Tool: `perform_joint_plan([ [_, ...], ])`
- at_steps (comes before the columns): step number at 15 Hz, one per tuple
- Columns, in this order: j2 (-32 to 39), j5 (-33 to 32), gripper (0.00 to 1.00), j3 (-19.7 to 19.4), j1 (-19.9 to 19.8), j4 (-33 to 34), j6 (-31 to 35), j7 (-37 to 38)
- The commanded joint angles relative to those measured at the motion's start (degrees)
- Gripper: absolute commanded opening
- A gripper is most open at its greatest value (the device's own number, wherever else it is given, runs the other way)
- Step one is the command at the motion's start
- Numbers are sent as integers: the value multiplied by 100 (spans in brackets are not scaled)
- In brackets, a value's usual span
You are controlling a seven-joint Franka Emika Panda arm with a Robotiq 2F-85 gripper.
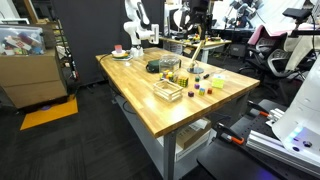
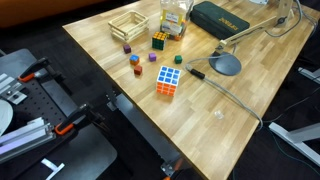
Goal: Put the rubik's cube in the wooden box
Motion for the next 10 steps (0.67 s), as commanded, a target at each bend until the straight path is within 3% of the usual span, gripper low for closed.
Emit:
perform_joint_plan([
  [1,-17,0,100,25,25,9,-12,8],
  [5,-66,0,100,80,66,9,-13,53],
  [10,494,-444,100,47,-273,79,343,758],
])
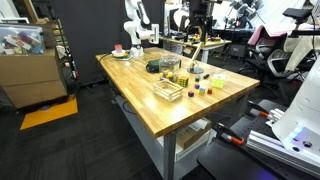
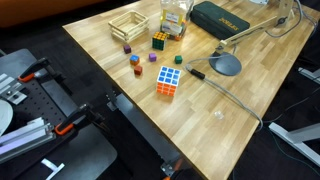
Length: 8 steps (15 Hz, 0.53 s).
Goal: Put the rubik's cube in the wooden box
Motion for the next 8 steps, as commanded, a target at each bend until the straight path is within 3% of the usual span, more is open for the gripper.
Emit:
perform_joint_plan([
  [1,491,-185,100,-77,-278,110,228,476],
  [4,841,-398,100,-245,-485,83,385,803],
  [8,780,-303,100,-298,-383,12,330,544],
])
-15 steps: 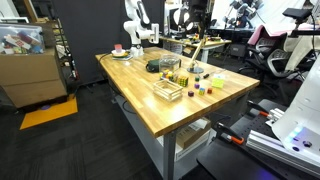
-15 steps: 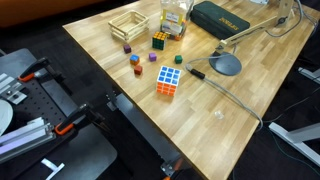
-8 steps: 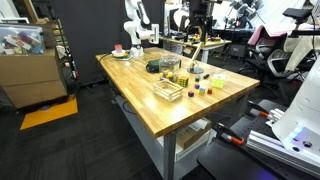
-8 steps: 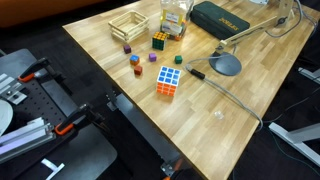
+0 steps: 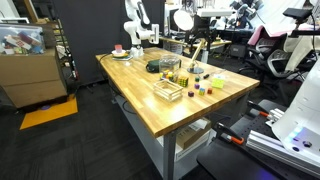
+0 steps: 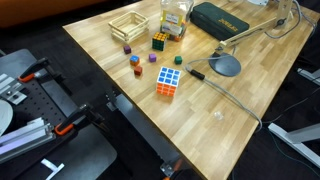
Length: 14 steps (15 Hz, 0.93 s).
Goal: Put the rubik's cube in the wooden box
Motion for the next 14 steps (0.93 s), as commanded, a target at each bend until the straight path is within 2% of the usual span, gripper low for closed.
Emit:
perform_joint_plan([
  [1,-28,-4,100,-3,41,7,-10,6],
  [5,-34,-3,100,-8,44,7,-11,6],
  [8,331,-672,100,10,-48,221,-8,12],
  [10,708,-787,100,-77,-43,481,-29,-149],
  [13,1402,-327,100,-251,3,1030,-32,-774],
  [14,1006,-583,100,-217,37,636,48,-357],
])
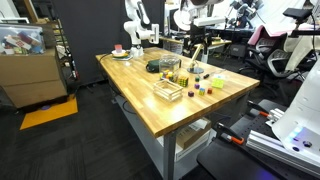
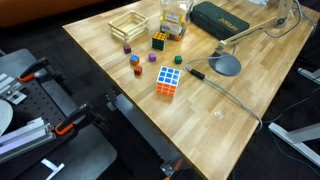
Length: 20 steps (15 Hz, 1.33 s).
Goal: Put the rubik's cube in the wooden box
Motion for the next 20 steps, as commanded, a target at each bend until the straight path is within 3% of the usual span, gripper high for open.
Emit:
perform_joint_plan([
  [1,151,21,100,-81,58,113,-12,-54],
  [8,107,-111,100,-68,84,72,55,79],
  [14,594,367,100,-95,77,468,305,-247],
  [20,1573,-1146,100,-362,177,1087,-24,-99],
])
